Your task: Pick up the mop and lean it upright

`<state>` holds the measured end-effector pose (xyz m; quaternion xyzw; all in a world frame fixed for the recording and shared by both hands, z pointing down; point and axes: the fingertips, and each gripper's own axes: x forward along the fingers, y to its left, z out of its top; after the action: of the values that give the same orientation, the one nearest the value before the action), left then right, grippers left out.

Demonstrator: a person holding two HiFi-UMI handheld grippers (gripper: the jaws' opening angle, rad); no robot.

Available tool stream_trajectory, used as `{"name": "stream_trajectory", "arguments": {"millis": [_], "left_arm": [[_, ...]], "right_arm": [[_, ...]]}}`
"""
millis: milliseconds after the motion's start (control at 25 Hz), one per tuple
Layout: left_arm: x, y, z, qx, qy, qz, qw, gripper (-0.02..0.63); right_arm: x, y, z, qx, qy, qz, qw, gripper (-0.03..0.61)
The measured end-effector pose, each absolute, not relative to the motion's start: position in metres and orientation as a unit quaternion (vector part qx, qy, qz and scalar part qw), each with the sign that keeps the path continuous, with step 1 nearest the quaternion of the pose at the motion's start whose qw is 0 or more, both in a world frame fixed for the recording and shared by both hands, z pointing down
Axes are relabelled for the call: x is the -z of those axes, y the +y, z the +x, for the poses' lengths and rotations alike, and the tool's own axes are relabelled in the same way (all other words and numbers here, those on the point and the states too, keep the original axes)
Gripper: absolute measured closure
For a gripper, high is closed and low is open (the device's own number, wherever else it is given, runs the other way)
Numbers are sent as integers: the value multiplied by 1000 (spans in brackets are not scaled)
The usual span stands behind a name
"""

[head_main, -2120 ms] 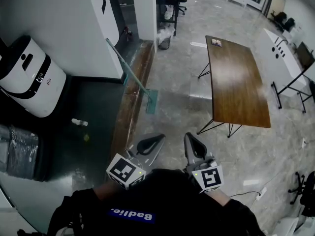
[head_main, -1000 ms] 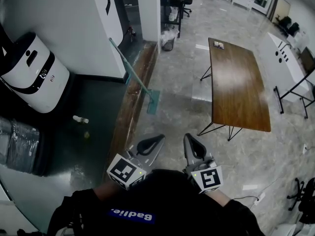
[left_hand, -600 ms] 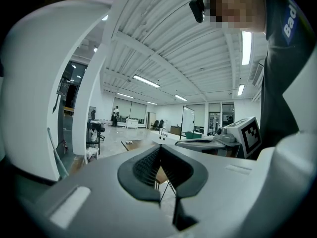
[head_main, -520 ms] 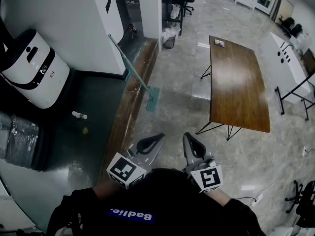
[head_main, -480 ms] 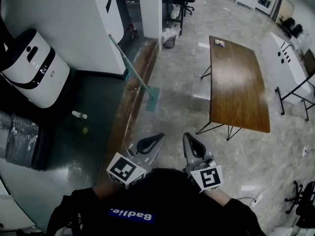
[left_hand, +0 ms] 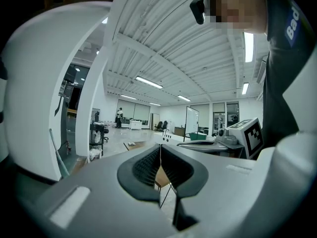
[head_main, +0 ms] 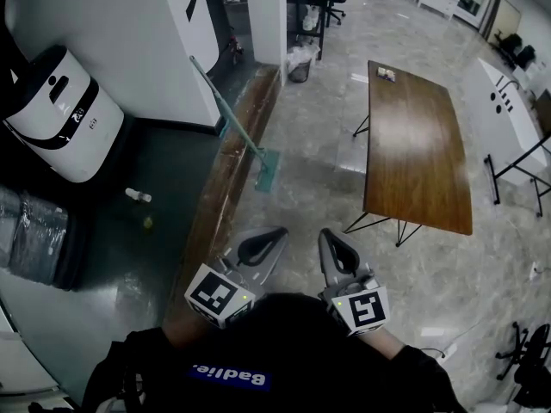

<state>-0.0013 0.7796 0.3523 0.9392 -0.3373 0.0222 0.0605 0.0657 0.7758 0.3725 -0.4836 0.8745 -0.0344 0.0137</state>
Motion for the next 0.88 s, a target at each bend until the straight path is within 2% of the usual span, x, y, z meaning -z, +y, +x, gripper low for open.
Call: {"name": "stream_trajectory", "arguments": {"millis": [880], "left_arm": [[-357, 705, -54, -13, -358, 931, 65, 594]], "right_arm": [[-380, 702, 15, 30, 880, -474, -22, 574]]}}
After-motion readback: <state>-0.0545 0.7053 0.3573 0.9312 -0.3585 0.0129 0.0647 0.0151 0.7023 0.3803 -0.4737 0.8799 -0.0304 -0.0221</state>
